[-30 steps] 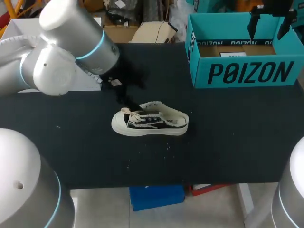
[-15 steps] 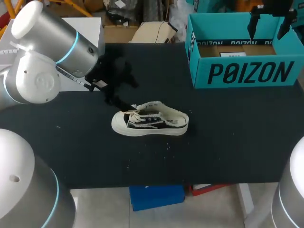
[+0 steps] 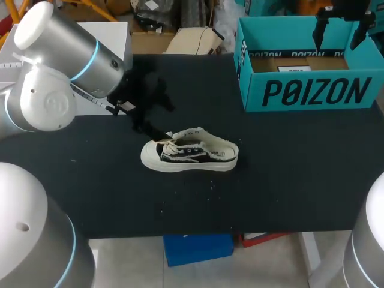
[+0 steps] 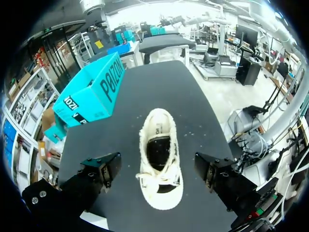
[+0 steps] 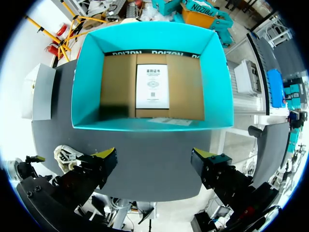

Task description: Take the shoe out of the shoebox, open the shoe tongue, remove and reinsert the insole, then place the shoe into the shoebox

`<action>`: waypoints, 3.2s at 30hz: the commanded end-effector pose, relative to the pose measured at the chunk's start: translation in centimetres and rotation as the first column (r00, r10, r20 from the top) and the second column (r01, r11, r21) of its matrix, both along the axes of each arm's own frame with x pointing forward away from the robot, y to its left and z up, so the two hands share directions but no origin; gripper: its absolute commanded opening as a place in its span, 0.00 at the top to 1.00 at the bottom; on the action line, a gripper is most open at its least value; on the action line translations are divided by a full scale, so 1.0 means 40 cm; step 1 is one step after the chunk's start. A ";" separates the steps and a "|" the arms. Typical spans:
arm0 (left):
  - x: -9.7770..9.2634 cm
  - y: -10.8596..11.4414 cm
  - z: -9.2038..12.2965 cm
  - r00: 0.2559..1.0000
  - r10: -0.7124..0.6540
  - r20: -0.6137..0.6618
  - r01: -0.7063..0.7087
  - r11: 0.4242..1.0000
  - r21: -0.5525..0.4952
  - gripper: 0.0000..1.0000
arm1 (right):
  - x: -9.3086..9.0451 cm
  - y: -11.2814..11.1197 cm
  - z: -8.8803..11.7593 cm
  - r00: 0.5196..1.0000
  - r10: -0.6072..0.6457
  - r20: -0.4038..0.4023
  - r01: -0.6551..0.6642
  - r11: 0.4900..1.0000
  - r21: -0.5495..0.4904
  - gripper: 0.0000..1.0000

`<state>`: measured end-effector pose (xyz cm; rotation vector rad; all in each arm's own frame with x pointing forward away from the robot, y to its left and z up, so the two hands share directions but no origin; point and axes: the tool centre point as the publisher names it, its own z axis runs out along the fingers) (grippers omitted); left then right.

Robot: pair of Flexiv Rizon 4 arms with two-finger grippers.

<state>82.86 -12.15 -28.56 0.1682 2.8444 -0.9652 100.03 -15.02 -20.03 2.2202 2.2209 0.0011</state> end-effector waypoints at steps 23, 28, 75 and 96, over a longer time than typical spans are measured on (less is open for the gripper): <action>-0.016 0.019 -0.001 0.999 0.051 -0.002 -0.051 0.994 -0.100 0.00 | 0.000 0.000 0.000 1.000 0.000 -0.001 0.000 1.000 0.000 0.00; -0.033 0.033 -0.002 1.000 0.009 0.000 -0.009 0.994 -0.107 0.00 | 0.000 0.000 0.000 1.000 0.000 -0.001 0.000 1.000 0.000 0.00; -0.053 0.149 -0.058 0.997 -0.028 -0.071 0.026 0.999 -0.024 0.00 | -0.351 0.119 0.028 -0.106 0.983 0.152 -0.994 -0.099 -0.054 0.00; -0.053 0.149 -0.058 0.997 -0.028 -0.071 0.026 0.999 -0.024 0.00 | -0.419 0.162 0.037 -0.374 0.903 0.210 -0.927 -0.360 -0.106 0.00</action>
